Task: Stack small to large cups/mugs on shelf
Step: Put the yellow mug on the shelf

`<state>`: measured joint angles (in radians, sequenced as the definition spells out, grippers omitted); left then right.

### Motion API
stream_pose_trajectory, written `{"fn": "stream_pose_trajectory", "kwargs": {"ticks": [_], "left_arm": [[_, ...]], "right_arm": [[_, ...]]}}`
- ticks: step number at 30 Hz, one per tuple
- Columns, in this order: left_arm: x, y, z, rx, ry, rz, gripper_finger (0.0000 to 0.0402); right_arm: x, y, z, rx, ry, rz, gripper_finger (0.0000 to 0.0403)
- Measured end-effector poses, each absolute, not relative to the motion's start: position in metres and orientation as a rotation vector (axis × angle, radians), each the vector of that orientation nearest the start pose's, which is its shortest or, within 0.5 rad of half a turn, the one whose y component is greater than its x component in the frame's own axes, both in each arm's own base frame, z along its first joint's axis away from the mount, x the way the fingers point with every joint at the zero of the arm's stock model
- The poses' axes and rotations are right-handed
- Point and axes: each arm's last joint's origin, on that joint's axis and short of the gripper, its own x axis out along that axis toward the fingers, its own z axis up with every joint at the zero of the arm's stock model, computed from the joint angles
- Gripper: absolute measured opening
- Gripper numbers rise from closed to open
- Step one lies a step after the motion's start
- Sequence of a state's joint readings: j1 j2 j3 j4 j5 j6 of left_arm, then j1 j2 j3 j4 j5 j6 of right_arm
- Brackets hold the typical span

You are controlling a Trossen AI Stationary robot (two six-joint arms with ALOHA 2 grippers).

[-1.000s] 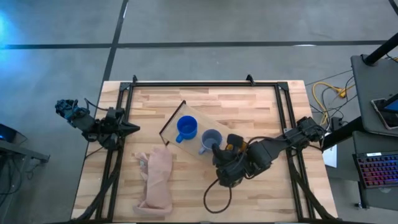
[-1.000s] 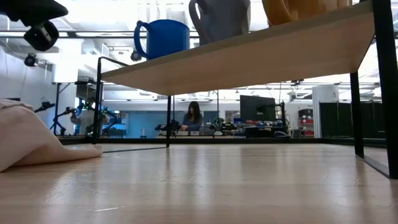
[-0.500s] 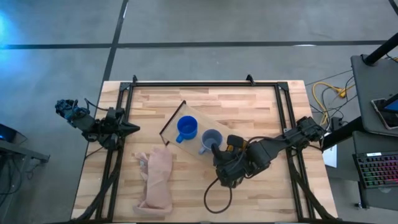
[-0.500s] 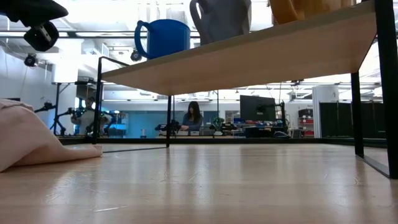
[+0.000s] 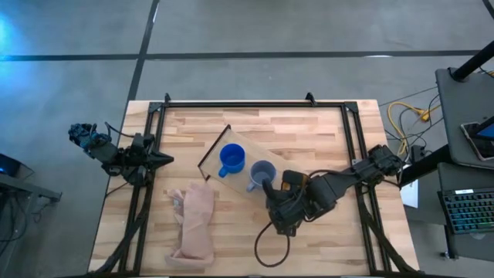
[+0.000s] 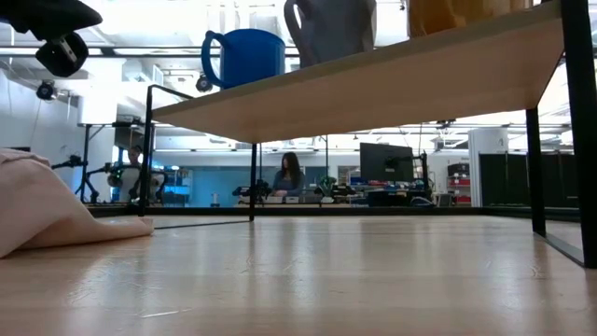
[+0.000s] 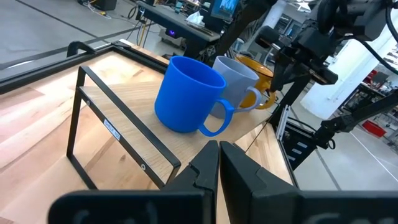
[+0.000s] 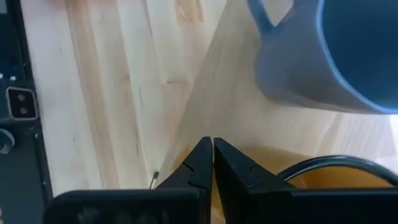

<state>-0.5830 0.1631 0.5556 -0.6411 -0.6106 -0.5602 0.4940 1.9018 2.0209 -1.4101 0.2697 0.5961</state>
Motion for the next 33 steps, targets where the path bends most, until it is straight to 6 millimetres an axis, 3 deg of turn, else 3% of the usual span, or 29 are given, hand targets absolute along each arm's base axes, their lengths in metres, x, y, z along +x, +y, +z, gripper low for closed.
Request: {"fn": "stream_pose_trajectory", "kwargs": {"ticks": [7,13,18,23,26,28,33], "left_arm": [[0.052,-0.015,0.273,-0.419,0.191,0.084,0.0000],[0.052,-0.015,0.273,-0.419,0.191,0.084,0.0000],[0.052,-0.015,0.273,-0.420,0.191,0.084,0.0000],[0.052,-0.014,0.273,-0.420,0.190,0.084,0.0000],[0.052,-0.015,0.273,-0.421,0.191,0.081,0.0000],[0.052,-0.015,0.273,-0.423,0.195,0.073,0.0000],[0.052,-0.016,0.273,-0.429,0.209,0.033,0.0000]], "right_arm": [[0.323,0.175,0.352,0.041,1.187,-0.159,0.0009],[0.320,0.175,0.381,-0.021,0.987,-0.270,0.0009],[0.308,0.158,0.401,-0.015,0.935,-0.454,0.0009],[0.308,0.138,0.399,0.149,0.953,-0.525,0.0009],[0.302,0.131,0.397,0.162,0.961,-0.553,0.0009],[0.298,0.128,0.401,0.173,0.954,-0.546,0.0009],[0.276,0.122,0.425,0.331,1.019,-0.322,0.0009]]}}
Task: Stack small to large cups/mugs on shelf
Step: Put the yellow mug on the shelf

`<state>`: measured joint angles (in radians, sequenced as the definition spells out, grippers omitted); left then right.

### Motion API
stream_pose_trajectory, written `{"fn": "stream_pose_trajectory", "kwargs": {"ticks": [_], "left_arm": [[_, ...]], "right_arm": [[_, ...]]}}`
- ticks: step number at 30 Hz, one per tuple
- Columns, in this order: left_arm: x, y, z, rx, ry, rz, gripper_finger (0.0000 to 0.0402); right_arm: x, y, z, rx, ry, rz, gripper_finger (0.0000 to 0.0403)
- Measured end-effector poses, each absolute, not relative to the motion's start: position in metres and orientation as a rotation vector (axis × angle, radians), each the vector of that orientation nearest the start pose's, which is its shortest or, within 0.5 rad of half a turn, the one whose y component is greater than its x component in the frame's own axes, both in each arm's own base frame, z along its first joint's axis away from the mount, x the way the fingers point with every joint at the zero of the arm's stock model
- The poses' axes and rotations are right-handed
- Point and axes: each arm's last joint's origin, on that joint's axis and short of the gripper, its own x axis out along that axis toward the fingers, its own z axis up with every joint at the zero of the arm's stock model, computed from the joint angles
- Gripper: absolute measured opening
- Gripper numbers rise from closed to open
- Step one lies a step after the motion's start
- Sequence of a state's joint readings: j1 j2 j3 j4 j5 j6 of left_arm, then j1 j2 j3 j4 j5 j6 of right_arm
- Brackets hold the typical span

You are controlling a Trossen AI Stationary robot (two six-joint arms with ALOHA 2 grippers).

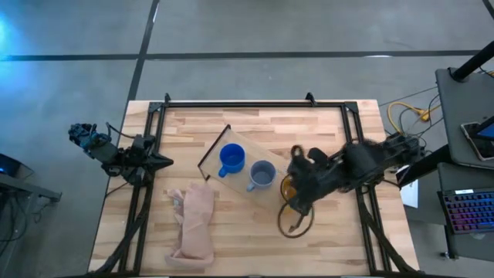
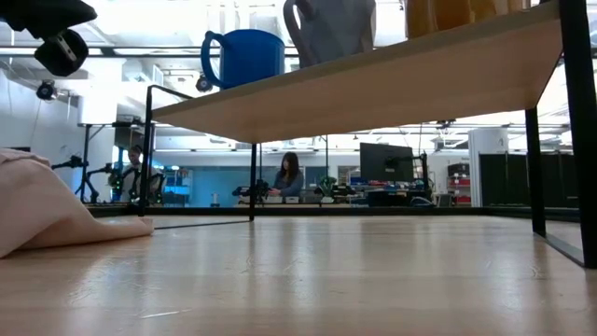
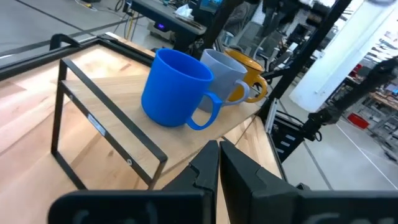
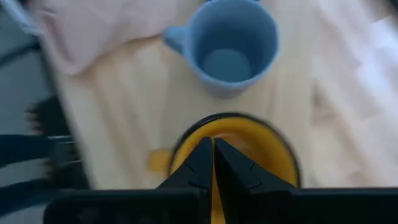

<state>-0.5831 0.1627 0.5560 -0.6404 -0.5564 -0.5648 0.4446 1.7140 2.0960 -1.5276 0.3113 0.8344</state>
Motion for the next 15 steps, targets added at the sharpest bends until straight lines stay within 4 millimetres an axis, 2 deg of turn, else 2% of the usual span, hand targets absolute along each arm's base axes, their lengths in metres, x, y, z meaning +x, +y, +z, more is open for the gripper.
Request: {"fn": "stream_pose_trajectory", "kwargs": {"ticks": [4,8,12,15], "left_arm": [[0.052,-0.016,0.273,-0.430,0.210,0.027,0.0000],[0.052,-0.016,0.273,-0.425,0.210,0.024,0.0000],[0.052,-0.016,0.273,-0.403,0.212,0.014,0.0000],[0.052,-0.016,0.273,-0.403,0.212,0.013,0.0000]], "right_arm": [[0.250,0.112,0.446,0.471,0.981,-0.258,0.0008],[0.213,0.092,0.455,0.549,0.928,-0.349,0.0008],[0.180,0.068,0.442,0.671,0.890,-0.514,0.0008],[0.164,0.056,0.422,0.761,0.898,-0.632,0.0008]]}}
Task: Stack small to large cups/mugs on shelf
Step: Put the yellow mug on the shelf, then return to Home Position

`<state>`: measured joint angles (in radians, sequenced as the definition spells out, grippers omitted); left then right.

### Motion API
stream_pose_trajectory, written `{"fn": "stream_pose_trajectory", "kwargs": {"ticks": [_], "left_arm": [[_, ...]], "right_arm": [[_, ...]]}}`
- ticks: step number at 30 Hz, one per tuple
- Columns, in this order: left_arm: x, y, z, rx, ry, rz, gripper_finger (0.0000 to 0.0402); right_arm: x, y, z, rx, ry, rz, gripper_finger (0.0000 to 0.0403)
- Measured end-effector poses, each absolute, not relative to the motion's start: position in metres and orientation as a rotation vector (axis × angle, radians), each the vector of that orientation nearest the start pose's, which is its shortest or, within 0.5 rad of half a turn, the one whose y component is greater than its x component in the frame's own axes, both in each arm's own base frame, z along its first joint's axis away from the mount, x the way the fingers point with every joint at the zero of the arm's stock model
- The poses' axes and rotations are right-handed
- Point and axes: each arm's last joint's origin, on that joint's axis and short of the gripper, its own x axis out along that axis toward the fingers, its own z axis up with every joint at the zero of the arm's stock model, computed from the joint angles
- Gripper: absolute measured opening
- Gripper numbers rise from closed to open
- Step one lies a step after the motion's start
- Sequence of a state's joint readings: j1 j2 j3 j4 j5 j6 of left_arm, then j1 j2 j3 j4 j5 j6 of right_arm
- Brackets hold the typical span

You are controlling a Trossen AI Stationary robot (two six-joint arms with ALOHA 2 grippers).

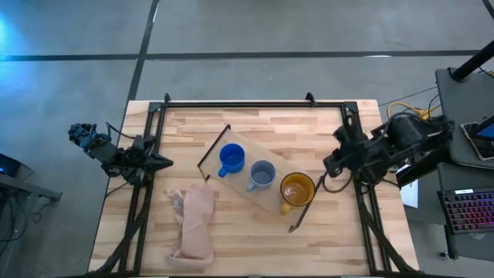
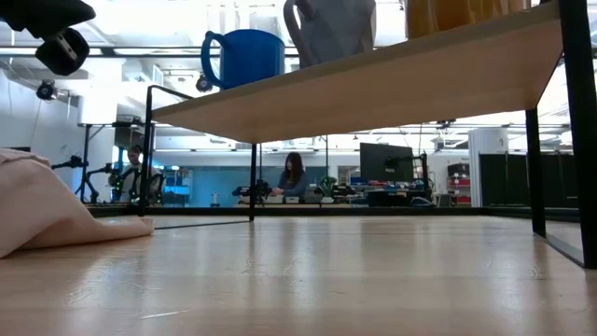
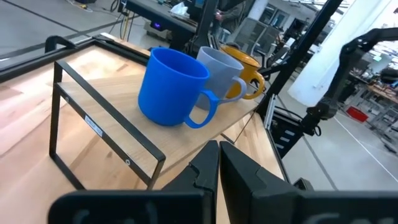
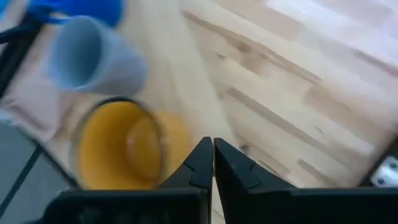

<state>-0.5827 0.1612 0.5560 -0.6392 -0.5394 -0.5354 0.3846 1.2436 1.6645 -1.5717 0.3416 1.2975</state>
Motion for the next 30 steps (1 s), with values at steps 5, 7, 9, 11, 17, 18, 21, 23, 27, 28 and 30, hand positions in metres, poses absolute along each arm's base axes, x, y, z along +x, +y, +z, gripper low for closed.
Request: {"fn": "stream_pose_trajectory", "kwargs": {"ticks": [5,7,9,11,17,18,21,23,27,28,30], "left_arm": [[0.052,-0.017,0.273,-0.405,0.216,-0.001,0.0000],[0.051,-0.016,0.273,-0.406,0.214,-0.002,0.0000],[0.051,-0.016,0.273,-0.407,0.213,-0.003,0.0000],[0.051,-0.016,0.273,-0.406,0.213,-0.002,0.0000],[0.051,-0.016,0.273,-0.407,0.212,-0.004,0.0000],[0.051,-0.016,0.273,-0.406,0.213,-0.003,0.0000],[0.051,-0.016,0.273,-0.407,0.212,-0.004,0.0000],[0.051,-0.016,0.273,-0.407,0.211,-0.004,0.0000],[0.050,-0.016,0.273,-0.408,0.211,-0.005,0.0000],[0.050,-0.016,0.273,-0.408,0.211,-0.004,0.0000],[0.050,-0.016,0.273,-0.409,0.210,-0.005,0.0000]], "right_arm": [[0.166,0.056,0.386,0.826,0.941,-0.672,0.0008],[0.171,0.059,0.374,0.846,0.972,-0.649,0.0008],[0.179,0.063,0.363,0.853,0.979,-0.628,0.0008],[0.186,0.065,0.354,0.852,0.970,-0.611,0.0008],[0.196,0.070,0.338,0.859,0.969,-0.592,0.0008],[0.197,0.070,0.338,0.861,0.968,-0.588,0.0008],[0.199,0.071,0.340,0.874,0.946,-0.555,0.0008],[0.201,0.072,0.342,0.870,0.936,-0.536,0.0008],[0.201,0.072,0.343,0.872,0.932,-0.534,0.0008],[0.201,0.072,0.343,0.869,0.935,-0.536,0.0008],[0.198,0.071,0.341,0.844,0.955,-0.562,0.0008]]}}
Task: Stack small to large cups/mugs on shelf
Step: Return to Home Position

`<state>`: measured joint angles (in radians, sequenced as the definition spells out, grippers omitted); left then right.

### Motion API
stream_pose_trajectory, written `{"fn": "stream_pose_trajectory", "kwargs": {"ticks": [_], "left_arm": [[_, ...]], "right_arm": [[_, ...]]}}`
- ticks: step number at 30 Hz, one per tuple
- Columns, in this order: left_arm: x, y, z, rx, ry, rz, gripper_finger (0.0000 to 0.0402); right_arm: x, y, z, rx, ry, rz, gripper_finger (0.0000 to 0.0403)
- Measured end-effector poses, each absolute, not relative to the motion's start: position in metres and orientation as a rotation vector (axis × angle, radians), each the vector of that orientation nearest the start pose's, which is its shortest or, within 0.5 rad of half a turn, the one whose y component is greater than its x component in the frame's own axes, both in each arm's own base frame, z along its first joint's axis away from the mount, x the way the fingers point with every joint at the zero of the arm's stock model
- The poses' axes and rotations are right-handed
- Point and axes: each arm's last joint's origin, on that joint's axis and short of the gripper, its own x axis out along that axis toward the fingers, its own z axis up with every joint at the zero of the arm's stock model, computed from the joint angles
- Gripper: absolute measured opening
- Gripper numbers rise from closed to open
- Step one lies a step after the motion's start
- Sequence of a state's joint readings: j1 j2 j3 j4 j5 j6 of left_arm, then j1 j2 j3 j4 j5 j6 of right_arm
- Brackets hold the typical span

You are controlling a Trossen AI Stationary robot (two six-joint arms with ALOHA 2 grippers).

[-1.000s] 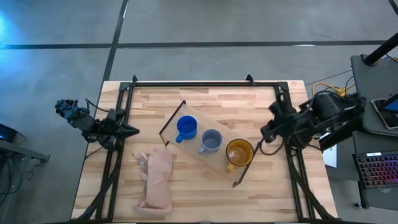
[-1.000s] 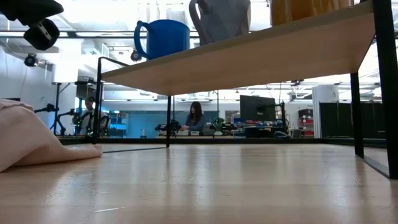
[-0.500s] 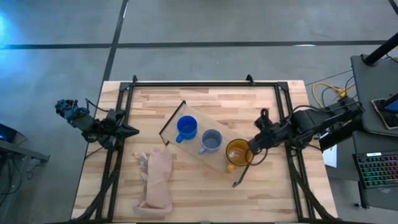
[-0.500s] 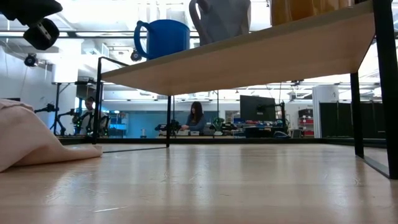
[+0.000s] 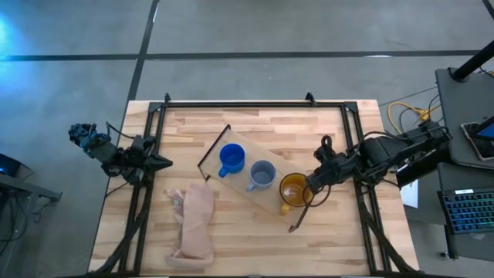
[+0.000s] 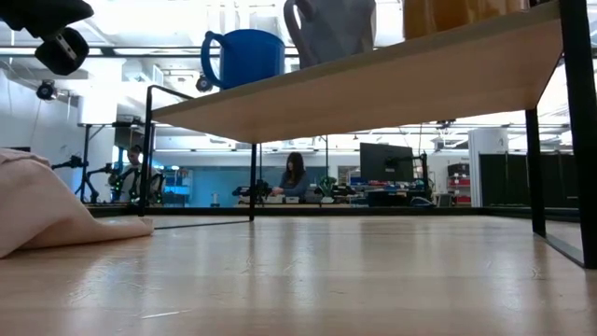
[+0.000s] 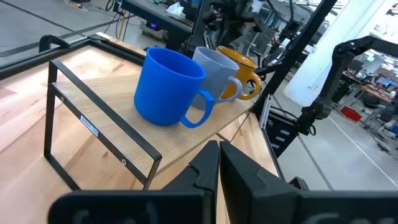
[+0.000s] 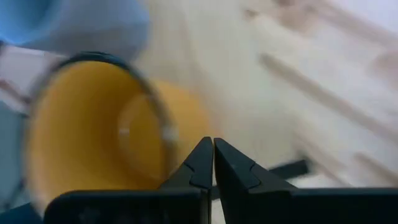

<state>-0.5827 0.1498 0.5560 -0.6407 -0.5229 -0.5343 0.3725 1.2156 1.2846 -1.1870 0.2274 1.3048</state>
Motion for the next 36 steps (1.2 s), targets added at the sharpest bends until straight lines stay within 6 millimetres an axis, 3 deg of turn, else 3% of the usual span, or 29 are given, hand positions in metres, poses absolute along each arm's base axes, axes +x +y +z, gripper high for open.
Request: {"fn": "stream_pose_trajectory", "kwargs": {"ticks": [6,12,16,20,25,31,36], "left_arm": [[0.050,-0.016,0.273,-0.412,0.207,-0.005,0.0000],[0.050,-0.016,0.277,-0.442,0.183,-0.031,0.0000],[0.052,-0.018,0.289,-0.467,0.075,-0.093,0.0000],[0.050,-0.018,0.312,-0.452,-0.124,-0.158,0.0000],[0.034,-0.011,0.345,-0.422,-0.336,-0.283,0.0000],[0.018,0.000,0.353,-0.442,-0.411,-0.287,0.0000],[0.016,0.001,0.350,-0.561,-0.400,-0.325,0.0000]], "right_arm": [[0.177,0.059,0.347,0.741,1.009,-0.750,0.0008],[0.176,0.057,0.377,0.738,0.869,-0.703,0.0008],[0.182,0.057,0.409,0.726,0.670,-0.586,0.0008],[0.187,0.056,0.459,0.675,0.376,-0.442,0.0008],[0.174,0.052,0.515,0.471,0.144,-0.304,0.0008],[0.157,0.049,0.542,0.578,0.063,-0.199,0.0008],[0.166,0.063,0.541,0.485,0.134,-0.008,0.0008]]}}
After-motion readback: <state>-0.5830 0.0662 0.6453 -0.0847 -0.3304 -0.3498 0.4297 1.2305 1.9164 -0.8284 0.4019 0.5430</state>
